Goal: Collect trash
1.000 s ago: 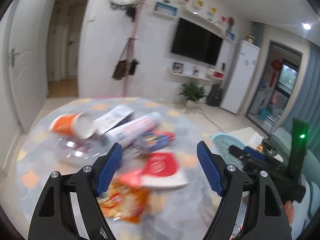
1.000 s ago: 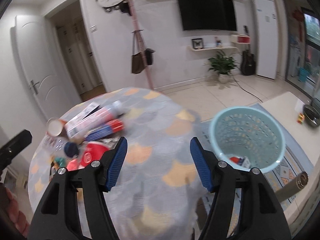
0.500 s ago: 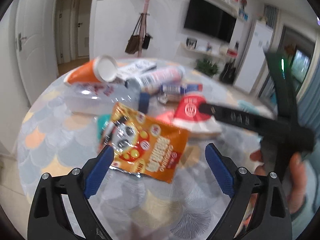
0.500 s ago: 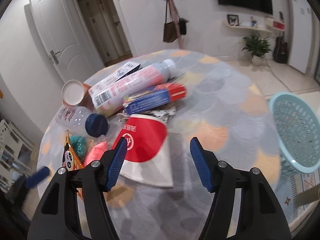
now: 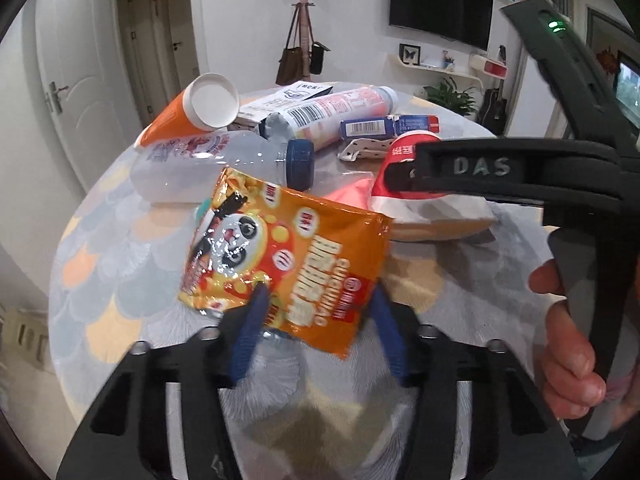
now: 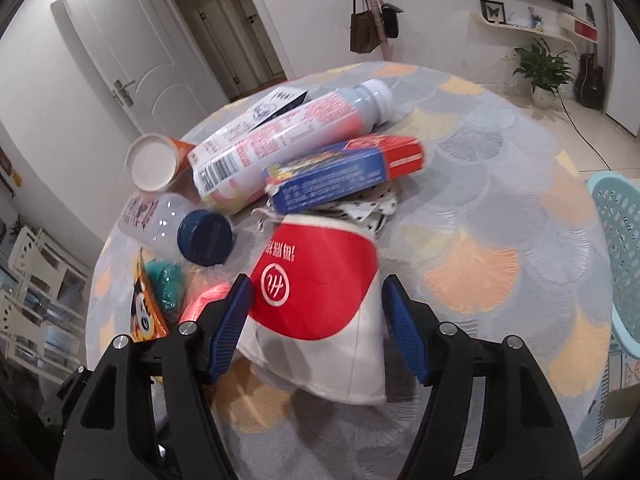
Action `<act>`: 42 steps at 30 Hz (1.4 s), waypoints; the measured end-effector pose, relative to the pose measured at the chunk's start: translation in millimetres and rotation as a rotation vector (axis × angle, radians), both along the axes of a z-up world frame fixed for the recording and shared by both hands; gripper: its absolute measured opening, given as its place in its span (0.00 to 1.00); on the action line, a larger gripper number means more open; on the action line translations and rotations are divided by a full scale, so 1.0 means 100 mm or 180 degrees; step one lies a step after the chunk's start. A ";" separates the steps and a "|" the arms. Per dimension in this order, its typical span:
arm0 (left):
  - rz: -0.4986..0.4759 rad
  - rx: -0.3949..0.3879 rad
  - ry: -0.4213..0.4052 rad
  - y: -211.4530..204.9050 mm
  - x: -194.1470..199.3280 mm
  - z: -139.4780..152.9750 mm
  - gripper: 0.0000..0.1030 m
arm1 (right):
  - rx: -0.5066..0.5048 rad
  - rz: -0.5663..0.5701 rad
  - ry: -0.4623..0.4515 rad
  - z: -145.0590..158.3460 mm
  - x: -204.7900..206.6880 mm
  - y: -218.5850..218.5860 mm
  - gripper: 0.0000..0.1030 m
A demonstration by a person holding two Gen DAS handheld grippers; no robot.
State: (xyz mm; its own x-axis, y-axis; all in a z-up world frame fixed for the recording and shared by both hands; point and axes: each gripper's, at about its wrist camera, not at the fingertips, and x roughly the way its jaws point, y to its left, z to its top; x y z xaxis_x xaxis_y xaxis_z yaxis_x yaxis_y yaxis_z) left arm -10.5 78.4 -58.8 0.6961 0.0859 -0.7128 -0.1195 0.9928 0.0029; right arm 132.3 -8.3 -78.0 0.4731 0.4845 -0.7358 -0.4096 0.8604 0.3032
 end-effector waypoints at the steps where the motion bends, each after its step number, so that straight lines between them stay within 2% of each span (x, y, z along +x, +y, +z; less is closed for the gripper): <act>1: 0.0001 -0.0010 -0.0014 0.01 -0.02 0.02 0.37 | -0.0032 0.0003 -0.0019 0.00 -0.01 0.02 0.57; 2: -0.0001 -0.0024 -0.0036 0.03 -0.06 0.03 0.29 | -0.0036 0.0023 -0.0053 0.02 -0.04 0.04 0.51; 3: -0.0018 -0.0072 -0.0083 0.07 -0.11 0.06 0.25 | -0.0037 0.0024 -0.0099 0.04 -0.10 0.05 0.47; 7: 0.0006 -0.0148 -0.0277 0.19 -0.31 0.20 0.17 | 0.0019 -0.0007 -0.0198 0.12 -0.22 0.03 0.41; 12: 0.0083 -0.0408 -0.0526 0.48 -0.59 0.41 0.17 | -0.0136 -0.0078 -0.0422 0.26 -0.38 0.08 0.38; 18: 0.0228 -0.0760 -0.0588 0.87 -0.64 0.55 0.17 | -0.0768 -0.0190 -0.0856 0.41 -0.63 0.27 0.38; 21: 0.0292 -0.0774 -0.0587 1.00 -0.61 0.54 0.20 | -0.0953 -0.0206 -0.0927 0.37 -0.66 0.33 0.38; 23: 0.0355 -0.0742 -0.0567 1.08 -0.57 0.52 0.26 | -0.0992 -0.0208 -0.0995 0.38 -0.70 0.36 0.38; 29: 0.0443 -0.0647 -0.0523 1.22 -0.43 0.47 0.27 | -0.0922 -0.0221 -0.0913 0.36 -0.64 0.32 0.41; 30: 0.0450 -0.0644 -0.0514 1.23 -0.41 0.47 0.23 | -0.0876 -0.0218 -0.0875 0.36 -0.62 0.29 0.40; 31: 0.0448 -0.0660 -0.0508 1.25 -0.39 0.47 0.10 | -0.0849 -0.0220 -0.0853 0.35 -0.62 0.28 0.40; 32: 0.0436 -0.0674 -0.0497 1.26 -0.37 0.47 0.05 | -0.0815 -0.0226 -0.0832 0.35 -0.62 0.25 0.39; 38: 0.0333 -0.0637 -0.0678 1.21 -0.43 0.59 0.01 | -0.0648 -0.0333 -0.0931 0.45 -0.68 0.11 0.38; 42: 0.0122 -0.0696 -0.0900 1.09 -0.53 0.78 0.01 | -0.0567 -0.0424 -0.1075 0.60 -0.76 -0.05 0.38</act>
State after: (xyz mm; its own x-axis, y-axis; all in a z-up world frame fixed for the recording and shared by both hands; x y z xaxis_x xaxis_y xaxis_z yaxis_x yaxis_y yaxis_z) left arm -63.4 187.2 19.3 0.8677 -0.0175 -0.4968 -0.1224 0.9611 -0.2477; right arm 55.9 -13.2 -18.0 0.7527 0.2816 -0.5951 -0.3420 0.9396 0.0121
